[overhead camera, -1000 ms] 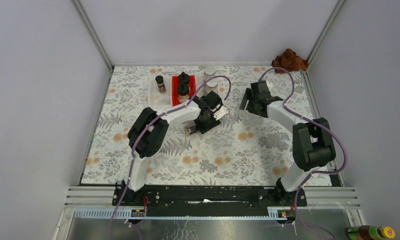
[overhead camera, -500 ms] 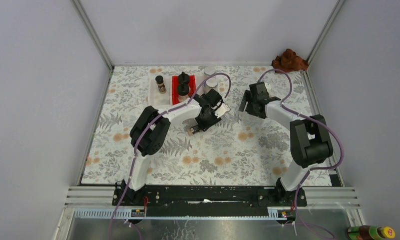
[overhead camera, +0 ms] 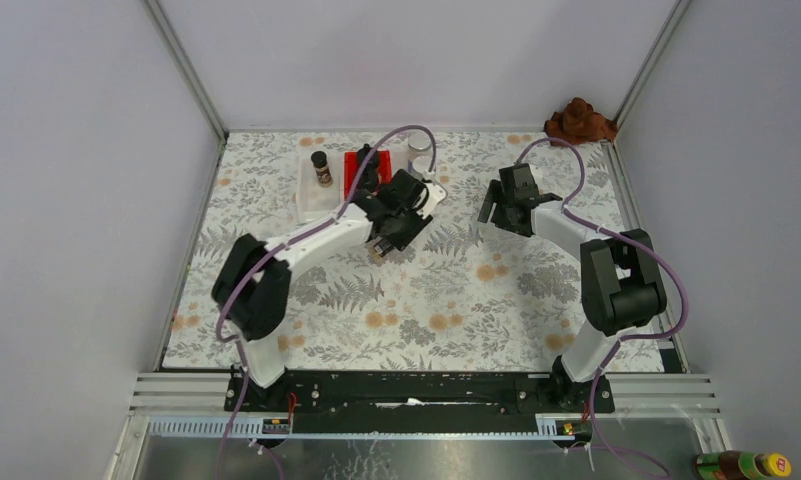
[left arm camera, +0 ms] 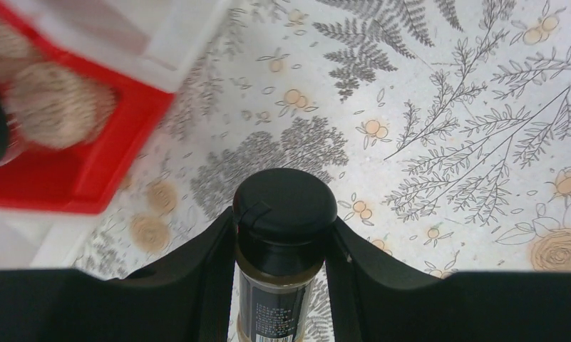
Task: Organize the condiment bottles
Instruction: Pick up the bottle from the center of the board.
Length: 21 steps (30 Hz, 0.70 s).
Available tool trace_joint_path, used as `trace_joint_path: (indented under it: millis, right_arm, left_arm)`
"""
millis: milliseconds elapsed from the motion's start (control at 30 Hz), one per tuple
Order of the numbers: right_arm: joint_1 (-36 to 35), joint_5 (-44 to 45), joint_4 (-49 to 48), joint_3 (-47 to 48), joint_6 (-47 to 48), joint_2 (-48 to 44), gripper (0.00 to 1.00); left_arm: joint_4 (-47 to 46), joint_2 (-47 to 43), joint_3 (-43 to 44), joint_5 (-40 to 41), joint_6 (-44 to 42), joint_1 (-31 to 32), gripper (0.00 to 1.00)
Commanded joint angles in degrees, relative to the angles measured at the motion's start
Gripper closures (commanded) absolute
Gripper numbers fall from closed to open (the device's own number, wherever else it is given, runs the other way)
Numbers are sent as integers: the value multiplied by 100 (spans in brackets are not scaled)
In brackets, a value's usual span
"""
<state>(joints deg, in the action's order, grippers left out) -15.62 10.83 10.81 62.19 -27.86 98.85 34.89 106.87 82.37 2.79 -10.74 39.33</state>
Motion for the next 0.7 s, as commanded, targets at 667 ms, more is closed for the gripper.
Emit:
trace_joint_path:
  millis: [667]
  right_arm:
    - [30,113,-153,113,82,-298,16]
  left_arm:
    - [-6504,-2943,-3885,4483,1356,-198,100]
